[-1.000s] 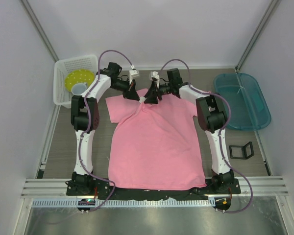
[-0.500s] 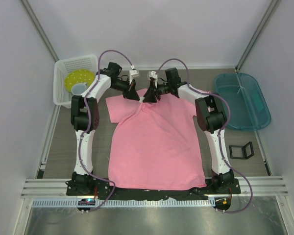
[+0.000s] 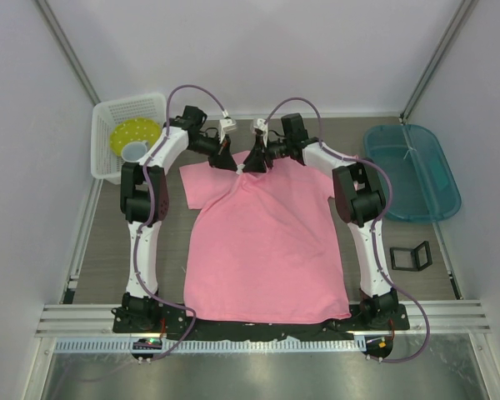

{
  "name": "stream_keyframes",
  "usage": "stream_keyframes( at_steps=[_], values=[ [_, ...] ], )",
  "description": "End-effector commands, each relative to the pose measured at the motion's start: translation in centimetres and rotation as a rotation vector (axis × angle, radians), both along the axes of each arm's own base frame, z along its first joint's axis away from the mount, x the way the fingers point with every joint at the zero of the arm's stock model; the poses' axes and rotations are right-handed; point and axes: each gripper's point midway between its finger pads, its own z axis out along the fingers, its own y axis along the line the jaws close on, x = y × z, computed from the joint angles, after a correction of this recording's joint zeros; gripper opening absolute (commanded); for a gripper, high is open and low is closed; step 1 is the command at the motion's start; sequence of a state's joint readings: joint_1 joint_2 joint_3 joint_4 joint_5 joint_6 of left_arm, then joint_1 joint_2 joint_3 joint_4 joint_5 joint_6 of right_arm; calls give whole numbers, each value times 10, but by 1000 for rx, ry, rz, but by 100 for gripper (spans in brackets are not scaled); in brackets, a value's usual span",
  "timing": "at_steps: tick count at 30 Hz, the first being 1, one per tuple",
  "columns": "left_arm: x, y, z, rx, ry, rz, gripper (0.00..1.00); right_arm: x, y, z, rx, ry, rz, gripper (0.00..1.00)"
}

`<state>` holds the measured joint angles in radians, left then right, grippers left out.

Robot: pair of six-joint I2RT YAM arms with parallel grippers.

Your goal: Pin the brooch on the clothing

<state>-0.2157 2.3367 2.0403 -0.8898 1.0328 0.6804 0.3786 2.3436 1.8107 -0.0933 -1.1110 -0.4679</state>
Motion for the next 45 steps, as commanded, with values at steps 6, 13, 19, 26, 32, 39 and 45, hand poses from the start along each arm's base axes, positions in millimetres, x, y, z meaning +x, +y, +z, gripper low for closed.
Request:
stream_keyframes(
  at_steps=[6, 13, 19, 26, 32, 39, 45],
  values=[
    [5, -6, 18, -37, -41, -12, 0, 11, 7, 17, 0, -71, -27, 38],
    [5, -6, 18, -38, -36, -10, 0, 14, 8, 12, -28, -89, -59, 34],
    [5, -6, 17, -36, -35, -12, 0, 6, 6, 13, -24, -114, -27, 45],
    [4, -6, 17, -36, -36, -16, 0, 3, -1, 12, -27, -140, 10, 51],
    [5, -6, 17, -35, -44, -20, 0, -6, 1, 16, -9, -157, 69, 51],
    [3, -5, 16, -31, -49, -27, 0, -17, -4, 15, -24, -190, 120, 56],
    [2, -6, 15, -31, -48, -32, 0, -15, -2, 20, -18, -158, 110, 53]
  ],
)
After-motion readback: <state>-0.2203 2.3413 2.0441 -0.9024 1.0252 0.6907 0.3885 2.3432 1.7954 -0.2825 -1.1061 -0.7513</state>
